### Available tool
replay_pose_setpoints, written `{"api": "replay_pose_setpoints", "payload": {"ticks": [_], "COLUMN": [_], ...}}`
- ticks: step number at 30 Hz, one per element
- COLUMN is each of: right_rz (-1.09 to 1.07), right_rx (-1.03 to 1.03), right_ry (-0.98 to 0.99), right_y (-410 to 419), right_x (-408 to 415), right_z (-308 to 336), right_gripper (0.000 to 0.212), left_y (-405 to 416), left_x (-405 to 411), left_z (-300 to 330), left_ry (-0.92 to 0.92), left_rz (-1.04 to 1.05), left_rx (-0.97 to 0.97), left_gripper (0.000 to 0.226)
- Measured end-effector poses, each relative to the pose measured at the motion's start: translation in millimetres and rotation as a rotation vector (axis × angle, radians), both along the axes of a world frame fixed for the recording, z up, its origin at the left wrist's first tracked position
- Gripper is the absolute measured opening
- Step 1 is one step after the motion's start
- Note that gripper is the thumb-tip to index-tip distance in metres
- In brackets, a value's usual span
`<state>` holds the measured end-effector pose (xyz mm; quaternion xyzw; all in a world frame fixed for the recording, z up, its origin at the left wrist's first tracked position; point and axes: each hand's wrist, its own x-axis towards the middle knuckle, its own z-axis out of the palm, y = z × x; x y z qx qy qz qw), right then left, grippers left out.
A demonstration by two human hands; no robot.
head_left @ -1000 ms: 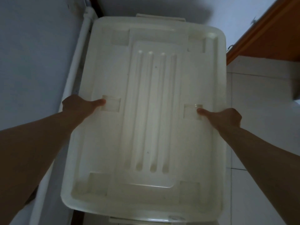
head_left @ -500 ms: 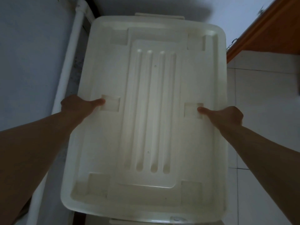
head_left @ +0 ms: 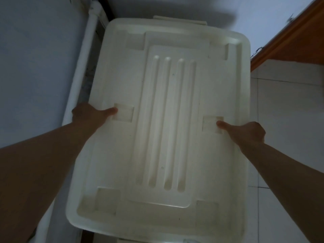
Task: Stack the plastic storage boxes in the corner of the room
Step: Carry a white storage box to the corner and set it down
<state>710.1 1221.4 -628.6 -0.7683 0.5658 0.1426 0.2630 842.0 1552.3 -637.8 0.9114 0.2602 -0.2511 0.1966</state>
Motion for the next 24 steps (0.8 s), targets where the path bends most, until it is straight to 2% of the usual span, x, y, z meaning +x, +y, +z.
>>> {"api": "replay_pose_setpoints", "payload": {"ticks": [14, 21, 24], "right_rz": [0.012, 0.018, 0.039], "right_rx": [0.015, 0.03, 0.078], "right_ry": [-0.044, -0.038, -0.012], "right_y": [-6, -8, -8], "right_x": [3, 1, 2], "right_z": [2, -2, 1], "right_gripper": [0.078, 0.084, 0.098], "left_y": [3, 0, -10], "left_x": [-2, -4, -9], "left_z": [-13, -12, -2], "left_ry": [-0.004, 0.047, 0.068], "left_rz": [-0.004, -0.014, -0.075], "left_rx": [0.0, 0.013, 0.014], "left_gripper": [0.115, 0.115, 0.115]}}
